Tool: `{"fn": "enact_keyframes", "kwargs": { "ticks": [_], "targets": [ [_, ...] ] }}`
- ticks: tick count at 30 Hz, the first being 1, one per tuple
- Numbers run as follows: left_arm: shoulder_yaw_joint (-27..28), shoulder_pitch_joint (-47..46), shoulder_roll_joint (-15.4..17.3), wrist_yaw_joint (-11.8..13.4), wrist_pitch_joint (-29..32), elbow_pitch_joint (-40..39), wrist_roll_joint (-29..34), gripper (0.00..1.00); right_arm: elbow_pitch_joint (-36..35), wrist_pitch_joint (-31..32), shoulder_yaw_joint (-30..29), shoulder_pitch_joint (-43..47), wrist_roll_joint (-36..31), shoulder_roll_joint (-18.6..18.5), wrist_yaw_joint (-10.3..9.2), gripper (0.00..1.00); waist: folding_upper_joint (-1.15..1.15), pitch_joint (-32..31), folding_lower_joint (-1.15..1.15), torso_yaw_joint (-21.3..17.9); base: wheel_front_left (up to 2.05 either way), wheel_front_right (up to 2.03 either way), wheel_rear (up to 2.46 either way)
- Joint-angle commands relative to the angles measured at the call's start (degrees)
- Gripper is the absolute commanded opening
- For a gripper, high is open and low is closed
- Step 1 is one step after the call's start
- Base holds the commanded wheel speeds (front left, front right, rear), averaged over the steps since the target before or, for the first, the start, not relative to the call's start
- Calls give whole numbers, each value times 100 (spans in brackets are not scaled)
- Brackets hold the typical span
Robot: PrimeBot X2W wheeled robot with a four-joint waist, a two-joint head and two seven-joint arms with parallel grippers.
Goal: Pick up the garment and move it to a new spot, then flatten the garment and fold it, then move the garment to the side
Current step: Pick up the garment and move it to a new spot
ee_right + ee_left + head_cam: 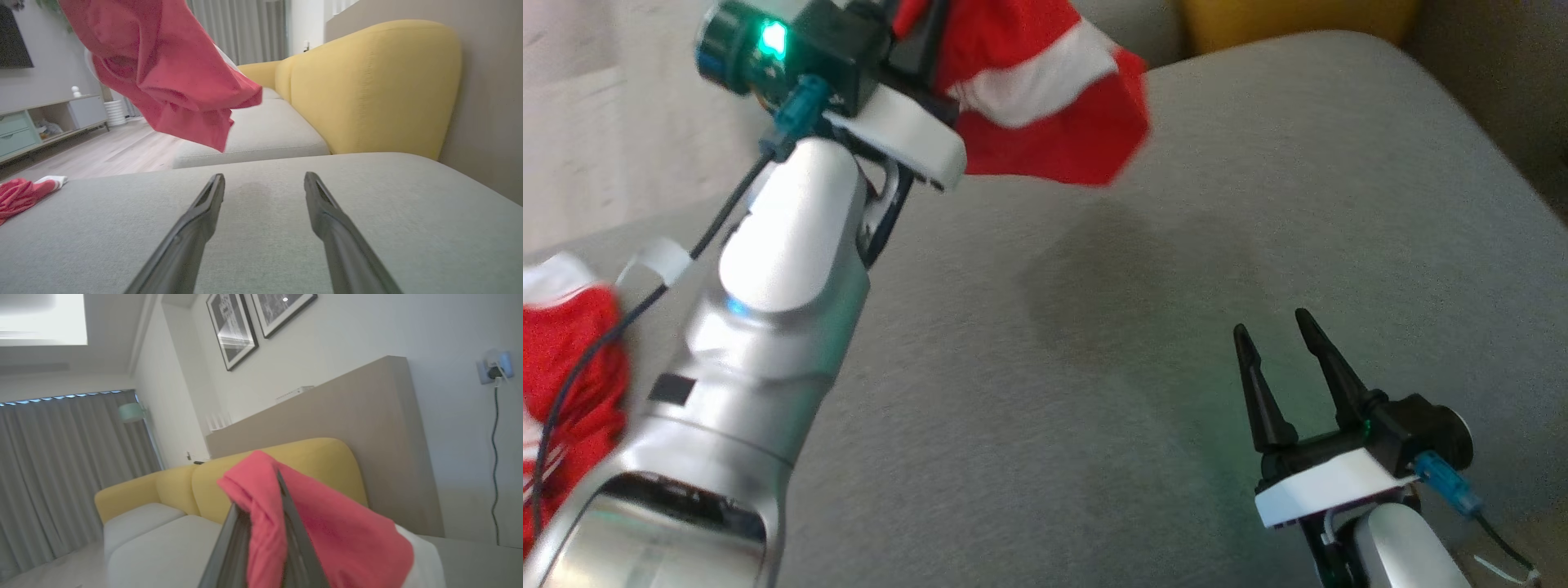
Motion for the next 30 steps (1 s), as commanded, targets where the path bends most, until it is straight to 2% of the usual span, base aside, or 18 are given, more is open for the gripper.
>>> {"fn": "enact_keyframes", "kwargs": {
  "ticks": [1,6,9,10,11,14,17,23,30],
  "targets": [
    [79,-103,164,-40,10,-14,-83,0,-229,-23,170,-198,75,40,40,100,0,68,1,-525,0,0,0],
    [-383,312,230,-145,-4,691,-194,0,-288,-23,308,-327,239,41,40,100,0,525,1,-729,0,0,0],
    [-475,502,271,-155,-96,975,-275,0,-280,-23,356,-365,270,41,40,100,0,662,1,-750,0,0,0],
    [-477,595,281,-158,-138,1096,-331,9,-267,-23,376,-373,283,41,40,100,0,712,1,-754,0,0,0],
    [-473,695,289,-159,-178,1178,-366,100,-245,-23,400,-373,289,41,40,100,0,744,1,-752,0,0,0],
    [-438,1054,276,-129,-229,1182,-411,100,-179,-23,423,-335,285,42,40,100,0,752,1,-651,0,0,0],
    [-176,1582,264,166,-235,463,-388,100,-144,-23,352,-269,265,42,40,100,0,675,1,-405,0,0,0],
    [482,3245,96,765,-237,-1147,-242,100,-50,-23,98,56,124,42,40,100,0,188,1,434,0,0,0],
    [1110,4995,-99,1066,-237,-2338,-281,100,-24,-23,-251,515,111,42,40,100,0,-290,1,1409,0,0,0]
  ]
}}
